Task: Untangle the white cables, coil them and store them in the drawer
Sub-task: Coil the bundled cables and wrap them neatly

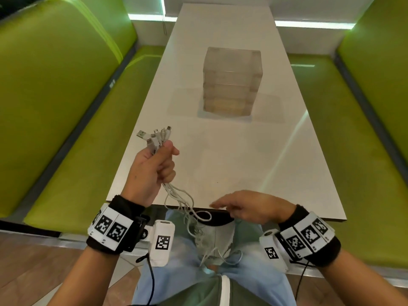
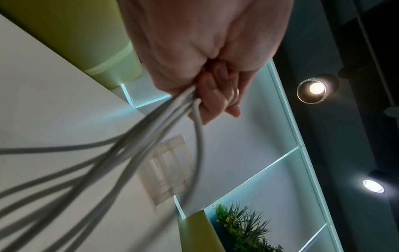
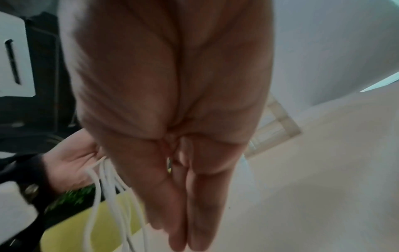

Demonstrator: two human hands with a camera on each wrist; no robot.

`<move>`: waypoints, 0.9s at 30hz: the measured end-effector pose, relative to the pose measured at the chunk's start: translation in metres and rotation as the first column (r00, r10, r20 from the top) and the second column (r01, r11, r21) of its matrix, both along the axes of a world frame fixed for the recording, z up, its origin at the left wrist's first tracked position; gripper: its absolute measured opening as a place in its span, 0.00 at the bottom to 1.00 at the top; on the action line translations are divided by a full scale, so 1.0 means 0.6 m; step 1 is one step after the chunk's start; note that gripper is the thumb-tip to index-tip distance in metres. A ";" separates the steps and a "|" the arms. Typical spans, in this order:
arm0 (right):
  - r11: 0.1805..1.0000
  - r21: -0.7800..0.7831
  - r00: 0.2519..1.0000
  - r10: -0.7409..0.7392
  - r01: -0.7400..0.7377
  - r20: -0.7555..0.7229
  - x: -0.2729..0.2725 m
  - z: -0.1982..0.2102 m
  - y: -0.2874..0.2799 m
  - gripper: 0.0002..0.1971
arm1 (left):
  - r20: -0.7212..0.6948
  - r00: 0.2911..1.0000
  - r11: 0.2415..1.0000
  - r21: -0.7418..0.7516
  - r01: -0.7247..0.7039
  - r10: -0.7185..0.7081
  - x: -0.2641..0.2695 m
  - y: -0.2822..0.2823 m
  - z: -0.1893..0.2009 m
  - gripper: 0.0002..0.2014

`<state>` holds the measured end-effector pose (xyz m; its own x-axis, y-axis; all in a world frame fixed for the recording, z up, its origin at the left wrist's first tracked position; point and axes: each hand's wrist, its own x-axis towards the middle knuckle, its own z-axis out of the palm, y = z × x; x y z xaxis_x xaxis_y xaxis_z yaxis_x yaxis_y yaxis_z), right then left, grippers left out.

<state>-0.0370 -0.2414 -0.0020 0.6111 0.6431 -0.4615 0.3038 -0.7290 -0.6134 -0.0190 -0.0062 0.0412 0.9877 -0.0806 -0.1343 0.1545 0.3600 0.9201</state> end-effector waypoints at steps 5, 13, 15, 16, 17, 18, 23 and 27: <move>0.838 0.425 0.935 -0.255 0.341 -0.247 0.027 0.047 0.008 0.43 | 0.031 0.997 0.995 -0.064 0.072 -0.070 0.000 -0.019 0.007 0.14; 0.692 0.667 0.960 -0.225 0.276 -0.164 0.022 0.050 0.121 0.08 | 0.130 0.987 0.985 -0.137 0.107 -0.090 0.007 -0.061 0.059 0.14; 0.696 0.665 0.955 -0.280 0.270 -0.095 0.019 0.040 0.130 0.09 | 0.146 0.985 0.987 -0.116 0.111 -0.094 0.013 -0.059 0.068 0.15; 0.702 0.660 0.949 -0.310 0.268 -0.055 0.018 0.035 0.134 0.09 | 0.146 0.984 0.989 -0.097 0.114 -0.099 0.014 -0.062 0.070 0.15; 0.702 0.659 0.941 -0.338 0.269 -0.024 0.015 0.028 0.139 0.10 | 0.140 0.985 0.990 -0.077 0.116 -0.105 0.015 -0.066 0.069 0.16; 0.700 0.658 0.931 -0.365 0.276 -0.003 0.010 0.023 0.143 0.11 | 0.129 0.986 0.991 -0.060 0.119 -0.110 0.015 -0.070 0.067 0.17; 0.623 0.689 0.907 -0.402 0.369 -0.122 -0.010 0.035 0.138 0.12 | 0.150 0.954 0.966 0.062 0.252 -0.258 0.015 -0.071 0.079 0.12; 0.541 0.757 0.924 -0.307 0.367 -0.228 0.005 0.096 0.120 0.11 | 0.304 0.904 0.933 0.292 0.212 -0.301 0.027 -0.063 0.109 0.14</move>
